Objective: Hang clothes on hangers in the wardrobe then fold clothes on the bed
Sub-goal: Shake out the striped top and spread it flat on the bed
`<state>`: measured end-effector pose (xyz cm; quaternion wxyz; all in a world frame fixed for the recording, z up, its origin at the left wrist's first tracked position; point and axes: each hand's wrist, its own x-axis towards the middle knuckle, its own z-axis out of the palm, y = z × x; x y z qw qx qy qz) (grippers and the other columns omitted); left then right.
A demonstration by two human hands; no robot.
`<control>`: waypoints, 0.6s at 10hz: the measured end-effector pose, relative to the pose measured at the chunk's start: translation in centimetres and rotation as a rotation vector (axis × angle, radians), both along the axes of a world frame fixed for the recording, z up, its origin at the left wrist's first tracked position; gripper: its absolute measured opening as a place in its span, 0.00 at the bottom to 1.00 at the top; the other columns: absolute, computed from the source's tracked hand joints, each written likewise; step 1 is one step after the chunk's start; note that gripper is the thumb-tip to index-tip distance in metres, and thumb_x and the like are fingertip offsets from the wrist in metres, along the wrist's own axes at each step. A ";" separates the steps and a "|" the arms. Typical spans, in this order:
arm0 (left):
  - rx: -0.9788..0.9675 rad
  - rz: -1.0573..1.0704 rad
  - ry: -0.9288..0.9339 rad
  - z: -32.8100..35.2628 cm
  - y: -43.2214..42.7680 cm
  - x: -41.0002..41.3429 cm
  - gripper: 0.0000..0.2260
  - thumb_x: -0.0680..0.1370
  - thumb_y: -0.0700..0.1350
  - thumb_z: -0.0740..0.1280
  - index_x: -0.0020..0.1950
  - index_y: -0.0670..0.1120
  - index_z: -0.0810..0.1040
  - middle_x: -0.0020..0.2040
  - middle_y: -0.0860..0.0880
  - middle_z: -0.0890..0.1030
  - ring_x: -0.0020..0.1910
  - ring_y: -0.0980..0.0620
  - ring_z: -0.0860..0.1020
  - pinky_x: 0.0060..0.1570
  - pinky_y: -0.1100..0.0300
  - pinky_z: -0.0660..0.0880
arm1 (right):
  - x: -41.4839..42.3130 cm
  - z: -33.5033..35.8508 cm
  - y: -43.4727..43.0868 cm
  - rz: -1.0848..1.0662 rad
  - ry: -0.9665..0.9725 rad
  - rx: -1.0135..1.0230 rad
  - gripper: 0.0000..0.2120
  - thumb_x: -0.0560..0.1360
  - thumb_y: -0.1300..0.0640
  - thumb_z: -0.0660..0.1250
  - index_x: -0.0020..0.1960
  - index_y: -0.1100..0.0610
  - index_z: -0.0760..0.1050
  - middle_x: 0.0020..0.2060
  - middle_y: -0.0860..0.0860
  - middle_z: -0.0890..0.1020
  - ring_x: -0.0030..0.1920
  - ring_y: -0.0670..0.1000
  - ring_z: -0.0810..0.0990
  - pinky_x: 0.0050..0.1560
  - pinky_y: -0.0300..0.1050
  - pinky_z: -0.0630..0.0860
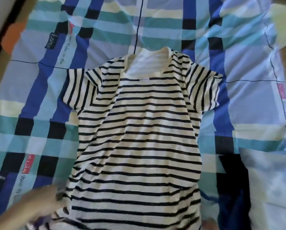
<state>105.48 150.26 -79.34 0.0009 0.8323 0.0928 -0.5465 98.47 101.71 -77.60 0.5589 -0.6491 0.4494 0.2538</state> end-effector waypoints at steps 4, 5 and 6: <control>0.096 0.251 -0.952 -1.4 -8.6 28.8 0.29 0.78 0.55 0.66 0.75 0.45 0.63 0.76 0.38 0.61 0.74 0.33 0.60 0.67 0.33 0.66 | 38.3 -1.0 -9.1 -0.002 -0.305 -0.298 0.44 0.64 0.38 0.77 0.72 0.54 0.65 0.46 0.50 0.77 0.42 0.49 0.75 0.51 0.51 0.75; 0.085 0.377 -0.948 -3.5 -5.0 32.1 0.38 0.79 0.60 0.64 0.81 0.46 0.50 0.80 0.38 0.53 0.77 0.32 0.56 0.72 0.34 0.61 | 42.3 -2.3 -9.4 0.103 -0.287 -0.275 0.58 0.56 0.33 0.78 0.77 0.50 0.56 0.60 0.52 0.77 0.52 0.53 0.77 0.50 0.50 0.74; 0.038 0.281 -0.887 -4.0 -2.6 33.8 0.41 0.76 0.63 0.67 0.80 0.48 0.51 0.77 0.36 0.63 0.72 0.32 0.66 0.68 0.38 0.67 | 43.6 -3.8 -8.8 0.181 -0.286 -0.292 0.49 0.58 0.39 0.82 0.71 0.55 0.66 0.58 0.51 0.79 0.54 0.54 0.81 0.53 0.50 0.78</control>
